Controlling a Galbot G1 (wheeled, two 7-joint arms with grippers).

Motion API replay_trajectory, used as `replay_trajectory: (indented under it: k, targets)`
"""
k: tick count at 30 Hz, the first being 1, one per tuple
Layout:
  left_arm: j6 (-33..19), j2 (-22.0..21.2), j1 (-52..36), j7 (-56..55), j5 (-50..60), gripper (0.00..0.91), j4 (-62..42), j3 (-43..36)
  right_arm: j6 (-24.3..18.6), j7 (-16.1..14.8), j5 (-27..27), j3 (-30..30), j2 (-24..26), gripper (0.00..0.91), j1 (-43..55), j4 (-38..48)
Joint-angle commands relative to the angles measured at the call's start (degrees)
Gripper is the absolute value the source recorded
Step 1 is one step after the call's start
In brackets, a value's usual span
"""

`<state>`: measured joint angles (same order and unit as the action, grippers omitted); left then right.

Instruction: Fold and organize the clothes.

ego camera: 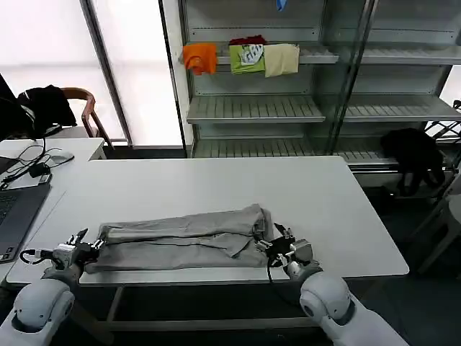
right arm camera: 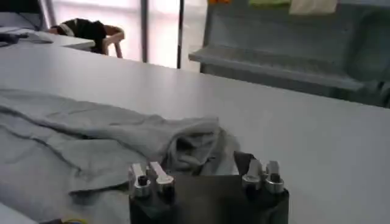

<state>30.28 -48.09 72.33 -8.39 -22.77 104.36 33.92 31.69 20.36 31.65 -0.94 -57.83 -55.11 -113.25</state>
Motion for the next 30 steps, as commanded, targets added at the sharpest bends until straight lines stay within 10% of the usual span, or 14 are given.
replay_trajectory:
  k: [1,7,14,30]
  targets:
    - [-1.4,-0.2,4.4,0.5,3.2,0.907,8.4,7.9,-2.1,7.2,-5.0,-4.6,0.9,0.907,-3.7,-6.7]
    - [-3.3,-4.3,5.5,-3.0,-2.8,0.907,12.8,8.2,-7.5,2.7,-10.1,-8.4,1.8,0.907,-8.6,-10.3]
    - [-6.7,-9.3,5.3,-4.9,-11.1,0.907,6.3,6.7,-24.4,-8.2,-12.1,-15.4,2.1,0.907,-14.3,-6.8]
    - [-13.7,-13.9,4.2,-3.5,-11.2,0.907,-0.1,4.7,-38.6,-11.3,-4.8,-26.3,2.4,0.907,-21.0,0.9]
